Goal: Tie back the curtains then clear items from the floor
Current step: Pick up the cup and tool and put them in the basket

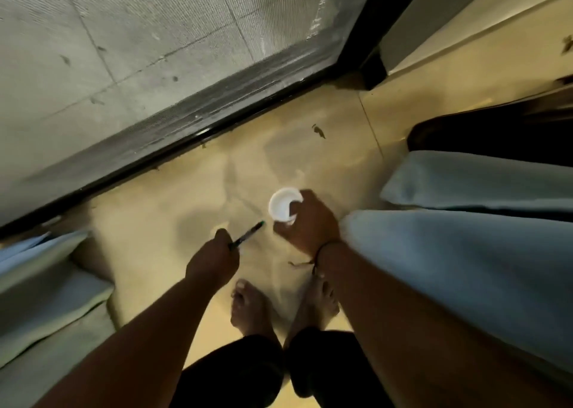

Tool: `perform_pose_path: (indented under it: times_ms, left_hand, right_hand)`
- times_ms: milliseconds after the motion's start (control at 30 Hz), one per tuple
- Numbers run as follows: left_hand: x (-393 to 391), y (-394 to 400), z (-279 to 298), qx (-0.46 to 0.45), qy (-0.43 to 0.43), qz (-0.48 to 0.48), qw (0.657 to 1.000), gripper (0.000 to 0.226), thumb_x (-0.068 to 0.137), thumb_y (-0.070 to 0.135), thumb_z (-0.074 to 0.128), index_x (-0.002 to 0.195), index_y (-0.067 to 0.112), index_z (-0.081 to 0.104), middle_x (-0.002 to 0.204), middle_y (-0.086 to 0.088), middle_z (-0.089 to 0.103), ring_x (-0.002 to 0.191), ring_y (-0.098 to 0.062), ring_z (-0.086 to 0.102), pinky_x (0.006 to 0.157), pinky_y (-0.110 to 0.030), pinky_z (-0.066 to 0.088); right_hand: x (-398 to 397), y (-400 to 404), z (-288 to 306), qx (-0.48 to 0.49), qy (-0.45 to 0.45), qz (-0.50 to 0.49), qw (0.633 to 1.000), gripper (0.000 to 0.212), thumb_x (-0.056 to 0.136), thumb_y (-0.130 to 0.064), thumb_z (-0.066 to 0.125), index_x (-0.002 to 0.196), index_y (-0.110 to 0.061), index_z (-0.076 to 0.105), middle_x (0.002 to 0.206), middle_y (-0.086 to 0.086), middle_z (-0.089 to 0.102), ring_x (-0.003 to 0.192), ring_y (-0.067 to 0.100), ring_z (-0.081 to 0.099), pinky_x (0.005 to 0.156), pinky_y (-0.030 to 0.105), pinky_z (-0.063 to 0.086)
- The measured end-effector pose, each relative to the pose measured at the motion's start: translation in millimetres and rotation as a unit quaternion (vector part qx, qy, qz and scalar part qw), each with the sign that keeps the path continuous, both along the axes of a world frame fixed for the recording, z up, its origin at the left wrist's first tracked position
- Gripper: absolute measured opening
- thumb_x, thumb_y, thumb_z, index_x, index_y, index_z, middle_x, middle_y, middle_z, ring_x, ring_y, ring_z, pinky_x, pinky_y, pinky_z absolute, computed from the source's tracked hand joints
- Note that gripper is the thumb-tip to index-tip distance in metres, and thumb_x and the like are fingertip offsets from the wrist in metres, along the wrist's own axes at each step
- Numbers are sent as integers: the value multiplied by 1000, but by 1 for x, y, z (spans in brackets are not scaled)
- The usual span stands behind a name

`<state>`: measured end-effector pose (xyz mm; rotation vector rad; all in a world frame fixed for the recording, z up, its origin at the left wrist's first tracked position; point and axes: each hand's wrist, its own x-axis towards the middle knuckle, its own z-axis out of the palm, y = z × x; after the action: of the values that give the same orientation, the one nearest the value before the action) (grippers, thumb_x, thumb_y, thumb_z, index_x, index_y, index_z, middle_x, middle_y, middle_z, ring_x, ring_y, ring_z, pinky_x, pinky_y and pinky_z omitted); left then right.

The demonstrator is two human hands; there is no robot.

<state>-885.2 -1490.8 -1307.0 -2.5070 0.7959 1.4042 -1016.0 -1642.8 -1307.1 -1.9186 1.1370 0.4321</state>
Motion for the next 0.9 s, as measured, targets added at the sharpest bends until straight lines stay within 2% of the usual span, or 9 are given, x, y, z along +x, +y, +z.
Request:
perform_pose_path:
  times_ms: [67, 200, 300, 400, 500, 667, 800, 900]
  left_hand:
    - [-10, 24, 17, 22, 7, 30, 999, 20, 94, 29, 46, 99, 9, 45, 90, -15, 64, 79, -34, 60, 65, -35, 44]
    - [-22, 61, 76, 59, 23, 52, 997, 18, 94, 32, 47, 94, 14, 45, 78, -4, 59, 72, -29, 55, 63, -32, 41]
    - [-28, 73, 119, 39, 42, 59, 997, 16, 93, 33, 50, 91, 18, 46, 75, -2, 60, 74, -28, 58, 64, -33, 44]
    - [-31, 65, 160, 3, 56, 82, 995, 13, 91, 31, 53, 89, 20, 48, 75, -4, 63, 74, -28, 59, 64, -34, 45]
    - [-35, 52, 209, -45, 58, 92, 993, 10, 88, 30, 56, 90, 21, 51, 85, -6, 66, 79, -28, 60, 70, -36, 50]
    - [-49, 26, 301, -117, 20, 80, 990, 10, 86, 27, 58, 95, 21, 57, 86, 0, 63, 80, -24, 59, 64, -29, 43]
    - [-71, 24, 364, -173, 2, 64, 983, 11, 87, 29, 59, 94, 22, 57, 78, 7, 59, 74, -19, 57, 59, -27, 40]
    - [-99, 32, 400, -193, -10, 54, 980, 12, 87, 32, 59, 97, 25, 57, 80, 8, 58, 74, -17, 57, 60, -26, 39]
  right_hand:
    - [-14, 43, 24, 55, 11, 27, 998, 54, 69, -45, 72, 110, -14, 58, 114, 8, 56, 100, 33, 59, 83, 37, 48]
    - [-44, 90, 97, 98, 68, -14, 993, 74, 59, -70, 56, 118, -30, 39, 108, 3, 60, 102, 31, 54, 86, 40, 47]
    - [-68, 98, 136, 158, 56, 16, 986, 87, 66, -51, 69, 138, -23, 29, 130, 2, 47, 121, 24, 45, 95, 32, 41]
    - [-80, 87, 160, 126, 62, 75, 987, 79, 67, -45, 71, 133, -21, 36, 138, 5, 39, 125, 27, 42, 98, 33, 41]
    - [-79, 69, 200, 107, 49, 104, 988, 77, 67, -39, 73, 133, -18, 37, 135, 9, 38, 121, 31, 43, 96, 38, 42]
    - [-84, 48, 268, 55, -3, 121, 991, 73, 67, -33, 75, 129, -20, 39, 124, 7, 41, 109, 31, 51, 88, 39, 47]
    - [-108, 44, 324, 19, -30, 148, 988, 72, 68, -29, 75, 130, -20, 39, 128, 6, 41, 110, 30, 52, 88, 36, 47]
    - [-143, 46, 363, -20, -45, 160, 986, 75, 72, -29, 75, 134, -16, 36, 133, 7, 40, 114, 29, 51, 90, 33, 44]
